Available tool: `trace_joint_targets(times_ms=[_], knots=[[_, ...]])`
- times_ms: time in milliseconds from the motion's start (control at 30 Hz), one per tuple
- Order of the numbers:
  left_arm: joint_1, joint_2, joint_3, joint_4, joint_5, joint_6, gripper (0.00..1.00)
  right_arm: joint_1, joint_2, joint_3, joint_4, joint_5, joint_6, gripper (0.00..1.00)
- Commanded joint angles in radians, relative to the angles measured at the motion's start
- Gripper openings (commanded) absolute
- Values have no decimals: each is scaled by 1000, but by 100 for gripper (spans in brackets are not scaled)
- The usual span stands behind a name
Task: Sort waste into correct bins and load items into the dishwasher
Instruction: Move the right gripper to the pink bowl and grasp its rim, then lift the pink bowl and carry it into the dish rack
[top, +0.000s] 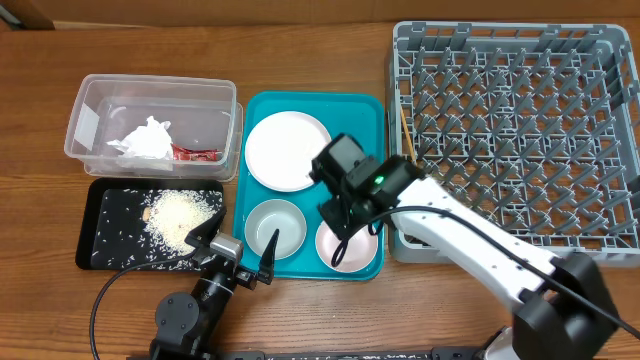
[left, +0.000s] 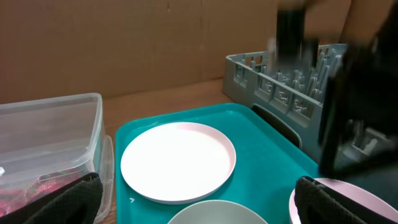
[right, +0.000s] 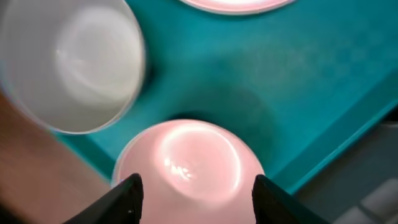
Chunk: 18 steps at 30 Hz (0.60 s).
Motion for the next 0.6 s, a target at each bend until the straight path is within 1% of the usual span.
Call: trace_joint_targets(times_ms=[0,67,133,167,200,267,333,400,467,567], knots=[[6,-12,-4,0,12,16,100,-23,23,-96,101,67,-46,58],[6,-12,-4,0,12,16,100,-29,26,-150,172,66,-76,58],[6,-12,-4,0,12,16,100,-29,27,-191,212,63,-77,57],[6,-12,-4,0,12,16,100,-29,27,-207,222,52,-77,53],[6,-12,-4,0,12,16,100,-29,27,-218,227,45,-77,46],[6,-12,-4,0,12,16,100,-29,27,-221,217,44,-76,26],[6,-12,-4,0,12,16,100,-29,19,-210,197,45,-70,15],[6,-12,-4,0,12,16,100,-29,11,-184,169,49,-65,6],[6,-12,-4,0,12,16,100,-29,-4,-146,134,87,-52,4],[6,-12,-4,0,12,16,100,-29,-33,-64,71,204,14,4]])
